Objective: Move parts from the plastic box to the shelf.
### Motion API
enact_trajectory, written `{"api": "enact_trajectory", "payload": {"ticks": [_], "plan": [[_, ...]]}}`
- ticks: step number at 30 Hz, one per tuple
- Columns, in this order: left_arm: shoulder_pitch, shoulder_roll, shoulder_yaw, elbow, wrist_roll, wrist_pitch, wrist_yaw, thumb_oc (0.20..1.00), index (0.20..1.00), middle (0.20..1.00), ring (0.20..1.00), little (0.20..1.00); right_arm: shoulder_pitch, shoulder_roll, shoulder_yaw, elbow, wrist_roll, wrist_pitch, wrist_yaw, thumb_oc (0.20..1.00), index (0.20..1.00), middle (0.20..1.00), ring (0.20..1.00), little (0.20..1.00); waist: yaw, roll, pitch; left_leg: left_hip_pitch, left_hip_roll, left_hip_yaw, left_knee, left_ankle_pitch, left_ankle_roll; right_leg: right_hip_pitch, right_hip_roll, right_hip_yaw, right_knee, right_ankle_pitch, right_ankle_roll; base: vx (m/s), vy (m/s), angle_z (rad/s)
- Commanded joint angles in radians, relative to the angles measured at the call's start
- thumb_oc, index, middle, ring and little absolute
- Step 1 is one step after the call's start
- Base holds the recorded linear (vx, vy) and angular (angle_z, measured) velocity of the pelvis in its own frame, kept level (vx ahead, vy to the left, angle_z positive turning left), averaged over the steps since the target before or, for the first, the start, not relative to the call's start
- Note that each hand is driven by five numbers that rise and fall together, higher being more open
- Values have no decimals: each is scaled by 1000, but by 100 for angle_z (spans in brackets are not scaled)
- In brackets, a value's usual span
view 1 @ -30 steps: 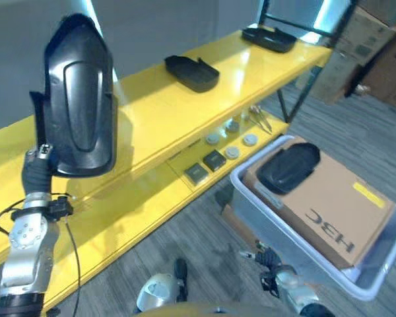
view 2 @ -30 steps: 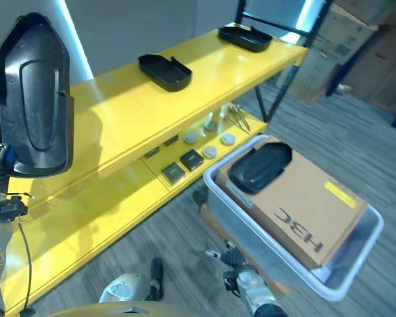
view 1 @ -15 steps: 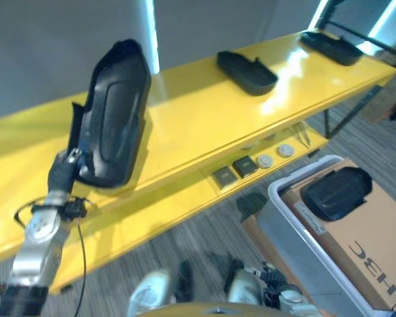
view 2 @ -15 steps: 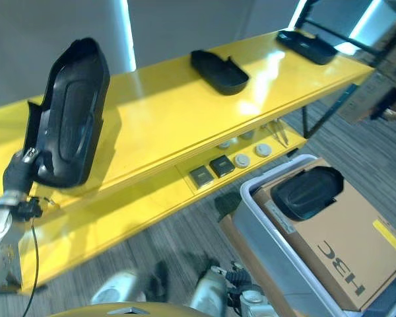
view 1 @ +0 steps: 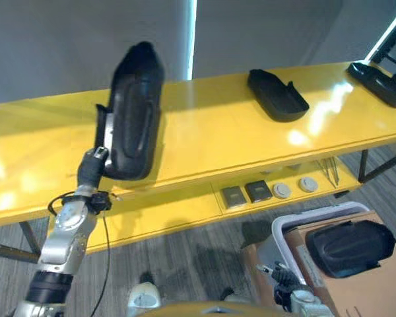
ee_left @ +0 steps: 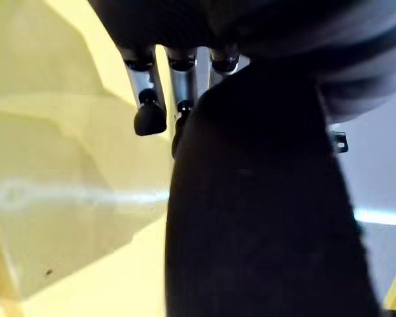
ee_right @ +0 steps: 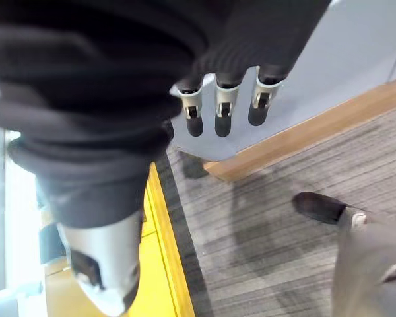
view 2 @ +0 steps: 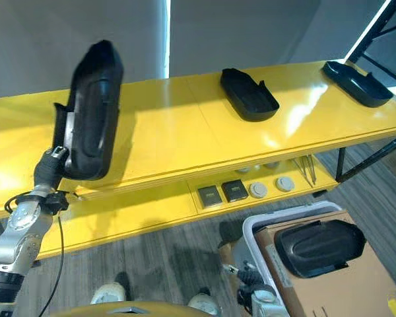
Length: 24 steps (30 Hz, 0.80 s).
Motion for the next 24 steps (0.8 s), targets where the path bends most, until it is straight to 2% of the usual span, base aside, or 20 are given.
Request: {"api": "enact_trajectory", "payload": {"ticks": [1,4,5,6,7,9,10,11,13,16,19,22,24], "plan": [[-109,19,30,-15,32,-2,43,200,200,200,200,200,30,0,-3,5,53,-6,-20,1000,1000,1000,1000,1000,0,22,-33,31,48,-35,-10,-17,-58,-56,-11,34,-20,32,45,44,22,16],[-121,27,16,19,49,39,49,200,200,200,200,200,22,12,-6,28,47,-3,-17,1000,1000,1000,1000,1000,-9,34,-37,42,38,-32,-38,-4,-56,-63,-12,41,-12,30,46,25,53,-6],[-126,30,16,28,58,61,53,200,200,200,200,200,20,14,-5,32,42,-1,-10,1000,1000,1000,1000,1000,-11,37,-37,44,34,-33,-44,-3,-54,-63,-13,44,-13,32,47,22,69,1],[-135,36,16,42,72,109,60,200,200,200,200,200,18,17,1,34,30,4,-1,1000,1000,1000,1000,1000,-14,41,-40,50,27,-33,-52,-1,-53,-62,-14,49,-16,34,50,17,58,3],[-138,39,15,46,71,118,62,200,200,200,200,200,17,19,2,34,25,5,0,1000,1000,1000,1000,1000,-15,41,-40,52,25,-32,-55,0,-53,-61,-15,50,-17,34,51,13,83,3],[-191,76,-5,134,71,194,105,200,200,200,200,200,21,19,36,26,-9,9,3,1000,1000,1000,1000,1000,-36,51,-47,72,18,-6,-75,4,-51,-58,-27,57,-30,48,63,11,93,1],[-197,78,-8,143,68,202,110,200,200,200,200,200,20,20,37,27,-7,10,3,1000,1000,1000,1000,1000,-37,51,-48,73,17,-5,-76,4,-50,-58,-27,58,-30,49,64,21,75,-2],[-251,79,-33,241,76,233,156,200,200,200,200,200,18,20,55,36,-16,10,5,1000,1000,1000,1000,1000,-53,52,-56,83,12,9,-86,5,-48,-58,-30,64,-37,53,71,16,36,-1],[-272,76,-44,282,76,238,174,200,200,200,200,200,16,21,59,43,-24,9,7,1000,1000,1000,1000,1000,-58,52,-59,86,11,14,-90,5,-47,-58,-31,67,-39,54,72,8,17,0],[-362,37,-98,490,78,237,236,200,200,200,200,200,6,22,86,82,-38,-4,15,1000,1000,1000,1000,1000,-85,50,-69,97,11,34,-94,3,-43,-63,-31,78,-35,53,74,16,1,-18],[-407,2,-128,595,68,229,267,200,200,200,200,200,-1,22,102,104,-27,-21,25,1000,1000,1000,1000,1000,-98,46,-73,98,14,40,-88,-1,-39,-66,-29,84,-31,49,71,12,-19,-7],[-444,-49,-148,698,80,225,307,200,200,200,200,200,-7,26,113,121,2,-51,51,1000,1000,1000,1000,1000,-112,43,-76,102,18,47,-84,-4,-37,-66,-25,92,-26,42,67,20,-18,-8],[-469,-94,-152,770,92,222,336,200,200,200,200,200,-12,35,121,112,54,-41,90,1000,1000,1000,1000,1000,-125,37,-77,105,22,53,-81,-5,-37,-64,-20,100,-27,37,62,15,-26,-14]]}}
